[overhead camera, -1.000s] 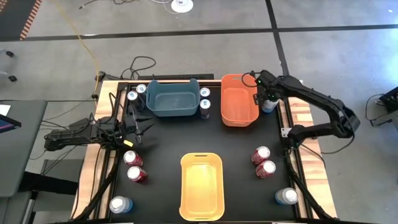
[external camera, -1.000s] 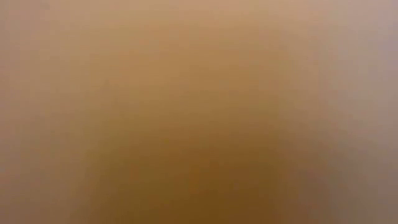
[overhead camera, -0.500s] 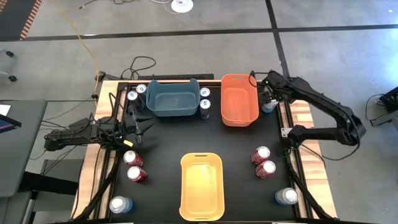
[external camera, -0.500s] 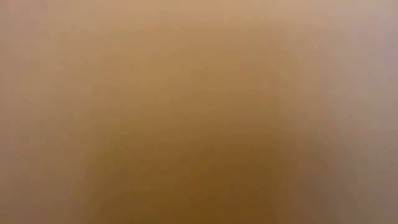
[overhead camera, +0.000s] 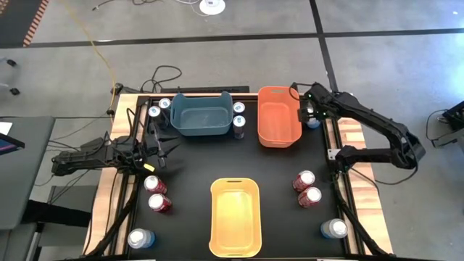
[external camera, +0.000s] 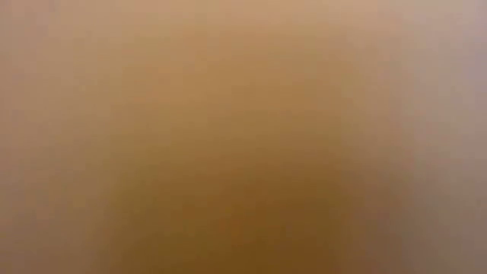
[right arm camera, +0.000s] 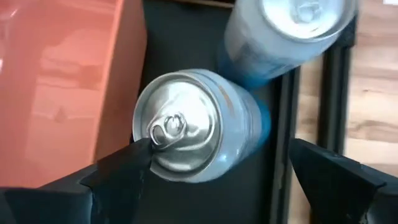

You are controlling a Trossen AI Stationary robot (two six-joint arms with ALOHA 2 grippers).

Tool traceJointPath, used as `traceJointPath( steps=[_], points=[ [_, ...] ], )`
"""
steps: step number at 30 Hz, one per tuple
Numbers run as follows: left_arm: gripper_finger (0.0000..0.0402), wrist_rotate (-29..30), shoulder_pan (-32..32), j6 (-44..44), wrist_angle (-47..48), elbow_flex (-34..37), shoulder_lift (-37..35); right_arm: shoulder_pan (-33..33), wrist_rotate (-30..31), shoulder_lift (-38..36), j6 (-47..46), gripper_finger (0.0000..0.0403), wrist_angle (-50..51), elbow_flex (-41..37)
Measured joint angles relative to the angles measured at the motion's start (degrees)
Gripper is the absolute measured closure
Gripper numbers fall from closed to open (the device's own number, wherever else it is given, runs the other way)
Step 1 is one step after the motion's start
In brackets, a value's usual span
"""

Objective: Sort soda cans
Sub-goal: Put the blue white soda can into the yellow bin

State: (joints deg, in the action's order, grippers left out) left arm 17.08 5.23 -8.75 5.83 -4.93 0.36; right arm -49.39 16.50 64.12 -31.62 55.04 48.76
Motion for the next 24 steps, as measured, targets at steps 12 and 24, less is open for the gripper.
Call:
traceJointPath(
  steps=[12,24],
  points=[
    [0.0275,0.02,0.0,0.71,-0.21,0.02,0.0,-2.1,2.6,-0.03,-1.25,0.0007,3.11,0.03],
    [0.0275,0.02,0.0,1.35,-0.2,0.02,0.0,-3.61,4.47,-0.35,-2.88,0.0018,3.19,0.12]
  ],
)
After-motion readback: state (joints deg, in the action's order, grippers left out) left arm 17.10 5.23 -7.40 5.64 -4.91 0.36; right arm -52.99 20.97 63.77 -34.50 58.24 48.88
